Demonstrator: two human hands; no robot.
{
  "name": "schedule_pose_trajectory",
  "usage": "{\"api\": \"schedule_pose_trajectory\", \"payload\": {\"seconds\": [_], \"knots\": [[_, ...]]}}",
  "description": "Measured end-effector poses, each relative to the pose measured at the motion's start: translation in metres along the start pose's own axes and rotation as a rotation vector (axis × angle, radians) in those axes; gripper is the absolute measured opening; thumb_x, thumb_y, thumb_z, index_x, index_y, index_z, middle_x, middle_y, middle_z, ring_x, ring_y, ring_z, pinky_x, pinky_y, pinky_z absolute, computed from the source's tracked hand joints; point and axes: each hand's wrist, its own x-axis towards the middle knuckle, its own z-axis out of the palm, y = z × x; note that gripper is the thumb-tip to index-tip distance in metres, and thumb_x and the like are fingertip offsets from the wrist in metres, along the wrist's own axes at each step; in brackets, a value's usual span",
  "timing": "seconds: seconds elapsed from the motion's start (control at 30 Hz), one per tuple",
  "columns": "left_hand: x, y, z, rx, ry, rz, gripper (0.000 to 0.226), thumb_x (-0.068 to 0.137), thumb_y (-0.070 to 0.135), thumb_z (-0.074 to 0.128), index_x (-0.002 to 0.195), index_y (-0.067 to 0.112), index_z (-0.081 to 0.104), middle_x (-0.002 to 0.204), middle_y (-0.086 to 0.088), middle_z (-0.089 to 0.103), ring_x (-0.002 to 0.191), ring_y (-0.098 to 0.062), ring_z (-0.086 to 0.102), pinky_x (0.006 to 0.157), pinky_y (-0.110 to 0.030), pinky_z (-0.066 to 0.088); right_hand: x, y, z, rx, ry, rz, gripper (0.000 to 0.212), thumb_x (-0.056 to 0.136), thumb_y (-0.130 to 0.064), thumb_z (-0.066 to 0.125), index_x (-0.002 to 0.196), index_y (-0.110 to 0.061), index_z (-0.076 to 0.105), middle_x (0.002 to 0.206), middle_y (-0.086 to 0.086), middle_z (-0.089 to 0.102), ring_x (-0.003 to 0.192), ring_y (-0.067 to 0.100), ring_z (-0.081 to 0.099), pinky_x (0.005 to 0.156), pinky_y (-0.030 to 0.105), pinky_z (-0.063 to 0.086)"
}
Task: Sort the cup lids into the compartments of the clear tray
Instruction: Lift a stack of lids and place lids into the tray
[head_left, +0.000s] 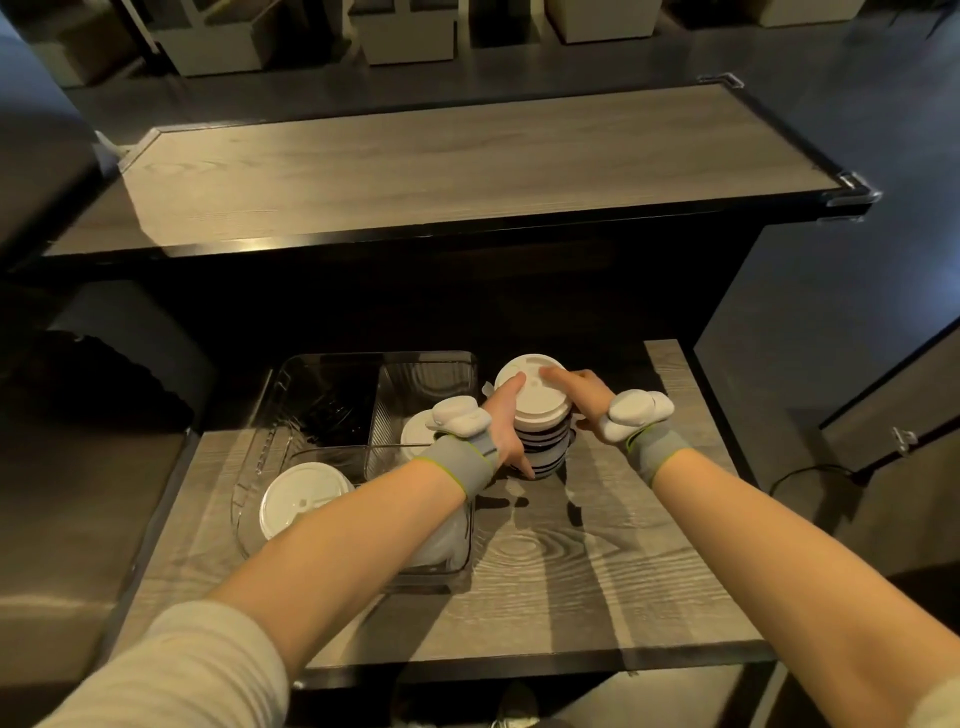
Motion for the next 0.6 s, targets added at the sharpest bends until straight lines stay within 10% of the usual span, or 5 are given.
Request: {"api": "schedule_pose_trajectory", "payload": {"seconds": [0.33, 0.6], "knots": [[-0.02, 0.014, -0.001, 0.077, -0.025, 0.286, 0.108, 0.069, -0.001, 0.078, 0.15, 0.015, 0.009, 0.153, -0.012, 0.027, 0.139, -0.025, 0.029, 0.11, -0.025, 0.027, -0.017, -0.024, -0.006, 0.109, -0.095, -0.006, 0.032, 0.088, -0.038, 0.053, 0.11, -0.016, 0.057, 0.115, 0.012, 0.062, 0.111, 0.029, 0.055, 0.095, 0.042, 0.045], [-0.045, 0.022, -0.029, 0.115, -0.325, 0.305, 0.074, 0.082, 0.065, 0.047, 0.141, 0.021, 0.039, 0.148, -0.011, 0.04, 0.136, -0.031, 0.036, 0.111, -0.056, 0.024, -0.033, -0.048, 0.0, 0.251, -0.232, -0.07, 0.043, 0.087, -0.044, 0.051, 0.121, -0.018, 0.053, 0.118, 0.01, 0.062, 0.108, 0.024, 0.058, 0.083, 0.036, 0.049]]}}
